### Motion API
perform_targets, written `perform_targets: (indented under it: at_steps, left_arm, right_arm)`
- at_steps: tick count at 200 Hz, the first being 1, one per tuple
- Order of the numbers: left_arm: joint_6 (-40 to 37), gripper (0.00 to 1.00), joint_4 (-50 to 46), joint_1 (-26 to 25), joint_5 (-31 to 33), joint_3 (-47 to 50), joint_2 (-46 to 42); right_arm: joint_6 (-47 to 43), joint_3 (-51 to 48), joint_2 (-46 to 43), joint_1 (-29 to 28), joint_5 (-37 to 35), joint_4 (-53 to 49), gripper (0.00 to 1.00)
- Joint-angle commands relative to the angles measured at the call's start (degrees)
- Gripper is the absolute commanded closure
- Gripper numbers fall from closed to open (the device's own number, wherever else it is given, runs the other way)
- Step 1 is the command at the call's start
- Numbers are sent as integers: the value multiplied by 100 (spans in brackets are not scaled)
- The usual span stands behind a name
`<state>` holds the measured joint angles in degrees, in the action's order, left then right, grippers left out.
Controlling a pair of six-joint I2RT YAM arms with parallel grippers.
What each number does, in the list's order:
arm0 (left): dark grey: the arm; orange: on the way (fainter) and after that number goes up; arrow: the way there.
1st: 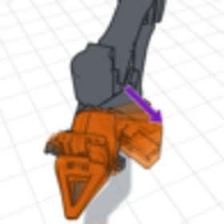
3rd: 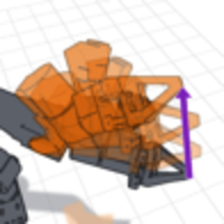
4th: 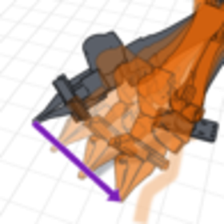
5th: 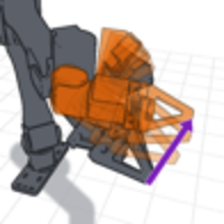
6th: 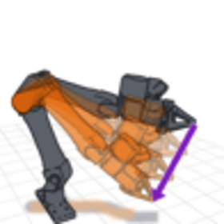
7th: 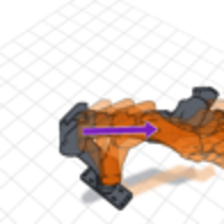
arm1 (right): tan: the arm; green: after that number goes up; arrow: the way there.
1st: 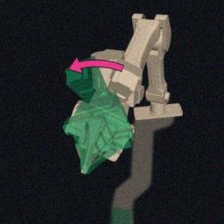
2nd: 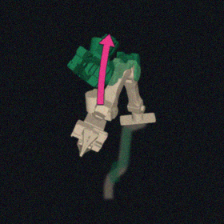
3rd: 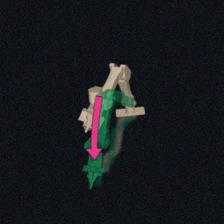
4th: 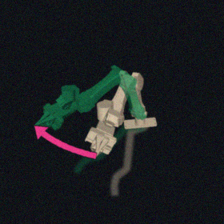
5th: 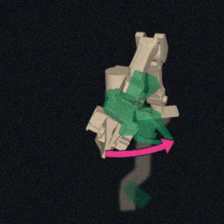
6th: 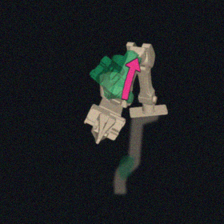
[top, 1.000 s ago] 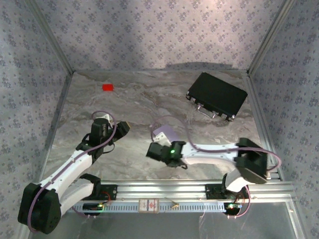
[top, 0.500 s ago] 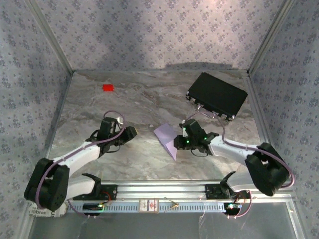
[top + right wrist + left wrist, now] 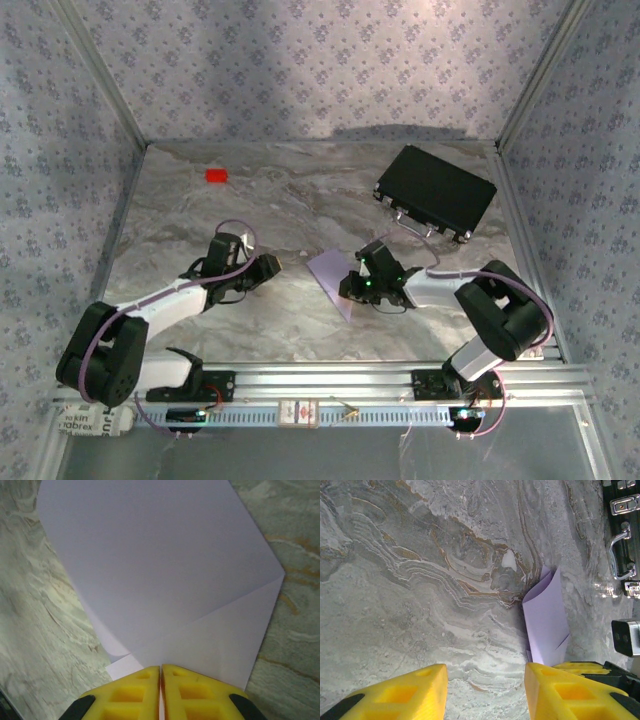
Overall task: Fold a paper plane with a square sheet of paper (pick it up from the middle)
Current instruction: Turn over the paper at the center of the table, then rotate the paper at the center of the table.
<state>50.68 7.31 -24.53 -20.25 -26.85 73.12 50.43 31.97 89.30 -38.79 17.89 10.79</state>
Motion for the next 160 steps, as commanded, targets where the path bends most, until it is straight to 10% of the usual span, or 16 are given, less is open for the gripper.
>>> perform_targets:
  at_steps: [1,80,160]
  left_arm:
    - [70,56,165,-25,-152,-201,96]
    - [161,57,298,-27,-282,-224,229]
    - [39,75,477,-617,-582,-877,782]
  right_arm:
    - [1461,-573,212,-74,-699,315,88]
    - [5266,-789,-263,-2067,-4111,145,91]
    - [1182,281,-996,-977,-2062,-1194,87]
